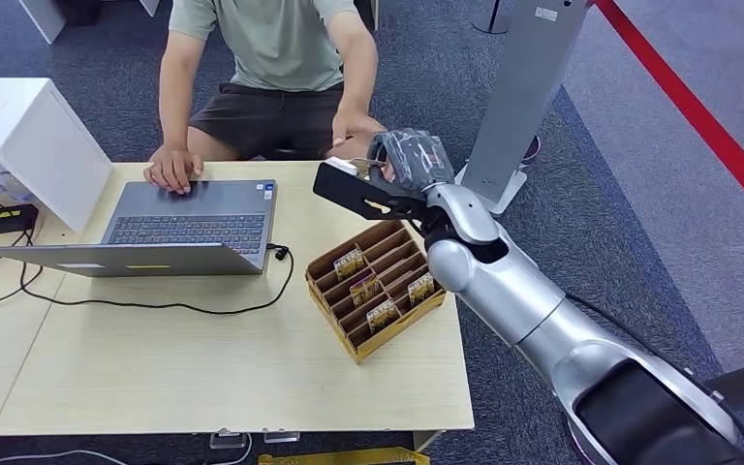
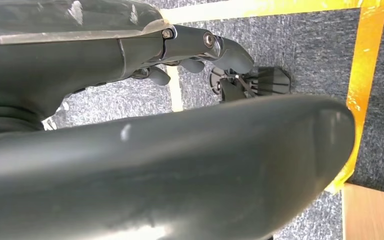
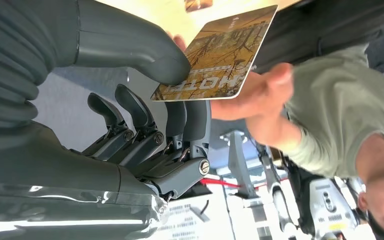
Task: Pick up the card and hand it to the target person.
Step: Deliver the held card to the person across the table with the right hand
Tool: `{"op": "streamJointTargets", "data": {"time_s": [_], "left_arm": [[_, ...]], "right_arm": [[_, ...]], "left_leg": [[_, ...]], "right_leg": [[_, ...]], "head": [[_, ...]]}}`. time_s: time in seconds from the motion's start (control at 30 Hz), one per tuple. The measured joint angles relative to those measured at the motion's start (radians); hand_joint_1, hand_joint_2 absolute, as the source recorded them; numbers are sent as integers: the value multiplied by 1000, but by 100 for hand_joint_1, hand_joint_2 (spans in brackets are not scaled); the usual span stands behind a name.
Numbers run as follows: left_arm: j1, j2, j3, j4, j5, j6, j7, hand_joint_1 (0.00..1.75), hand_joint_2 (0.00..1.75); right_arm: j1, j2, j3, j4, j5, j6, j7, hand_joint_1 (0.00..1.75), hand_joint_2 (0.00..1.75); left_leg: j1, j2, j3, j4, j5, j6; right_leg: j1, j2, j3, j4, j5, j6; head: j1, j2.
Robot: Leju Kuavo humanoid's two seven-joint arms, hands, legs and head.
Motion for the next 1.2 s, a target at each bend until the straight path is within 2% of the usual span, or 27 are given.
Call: {"op": "streamJointTargets", "data": {"time_s": [0.13,0.3,0.43,0.67,0.9,1.07,1.2], "left_arm": [[-4,0,-8,0,2,0,6,0,0],[0,0,-15,0,22,5,17,0,0],[2,0,-15,1,36,6,24,0,0],[4,1,-16,5,45,-5,19,0,0],[5,2,-16,9,53,-12,-3,0,0],[6,4,-18,9,66,-7,-4,0,0],[8,8,-21,9,86,-6,-5,0,0]], "right_arm": [[-46,87,13,206,-30,-28,-37,159,175],[-66,156,21,374,-34,-40,-49,159,175],[-77,185,27,460,-33,-55,-49,0,175],[-104,202,34,539,-24,-61,-45,0,175],[-131,202,37,552,-18,-95,-39,0,175],[-144,167,31,459,-14,-95,-14,0,175],[-126,108,15,293,-21,-72,17,0,175]], "left_leg": [[0,0,0,0,0,0],[0,0,0,0,0,0],[0,0,0,0,0,0],[0,0,0,0,0,0],[0,0,1,0,0,0],[0,0,1,1,0,0],[0,0,1,1,0,0]], "right_leg": [[0,0,0,0,0,0],[0,0,-1,0,0,0],[0,0,-1,0,0,0],[0,0,-1,0,0,0],[0,0,-1,0,0,0],[0,0,-1,0,0,0],[0,0,-1,0,0,0]], "head": [[1,0],[2,0],[2,0],[1,0],[1,0],[2,0],[1,0]]}}
